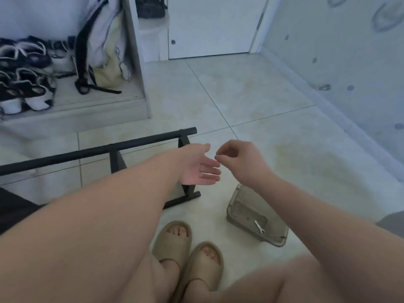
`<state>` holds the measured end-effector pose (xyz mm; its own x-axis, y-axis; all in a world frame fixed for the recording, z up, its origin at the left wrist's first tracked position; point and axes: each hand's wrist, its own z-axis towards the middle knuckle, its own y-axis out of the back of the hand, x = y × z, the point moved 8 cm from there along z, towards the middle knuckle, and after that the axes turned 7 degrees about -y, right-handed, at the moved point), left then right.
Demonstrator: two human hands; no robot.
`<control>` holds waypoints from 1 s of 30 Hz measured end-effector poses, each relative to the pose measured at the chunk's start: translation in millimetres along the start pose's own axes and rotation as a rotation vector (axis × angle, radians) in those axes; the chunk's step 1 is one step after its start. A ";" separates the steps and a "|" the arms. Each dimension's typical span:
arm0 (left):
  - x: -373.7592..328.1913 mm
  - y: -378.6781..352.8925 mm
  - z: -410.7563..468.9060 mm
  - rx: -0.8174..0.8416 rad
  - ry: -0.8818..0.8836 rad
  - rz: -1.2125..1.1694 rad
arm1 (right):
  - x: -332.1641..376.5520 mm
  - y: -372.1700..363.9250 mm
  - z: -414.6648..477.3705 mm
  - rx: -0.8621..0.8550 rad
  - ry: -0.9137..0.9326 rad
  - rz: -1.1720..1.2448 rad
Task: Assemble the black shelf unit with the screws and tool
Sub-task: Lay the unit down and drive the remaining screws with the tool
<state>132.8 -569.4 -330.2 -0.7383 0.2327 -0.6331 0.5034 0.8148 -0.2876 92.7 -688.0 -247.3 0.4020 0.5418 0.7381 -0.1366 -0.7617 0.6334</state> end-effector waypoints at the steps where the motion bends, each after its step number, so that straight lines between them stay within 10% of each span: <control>1: 0.2 4.1 -8.1 0.017 0.002 -0.011 | 11.1 -6.9 -5.2 0.020 0.014 -0.021; 12: -0.1 63.3 -47.4 -0.211 -0.044 -0.196 | 30.9 -16.1 11.0 -0.057 -0.052 -0.020; 23: -21.3 111.6 5.8 -0.495 -0.224 0.156 | -27.8 -82.9 71.6 0.320 0.007 -0.626; 30: -29.2 99.7 51.5 -0.395 -0.261 0.640 | -40.9 -102.3 94.8 0.468 0.072 -0.609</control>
<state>227.7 -522.3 -377.4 -0.2061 0.6270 -0.7512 0.5616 0.7045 0.4339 176.1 -665.9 -364.3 0.2214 0.9230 0.3146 0.4936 -0.3843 0.7802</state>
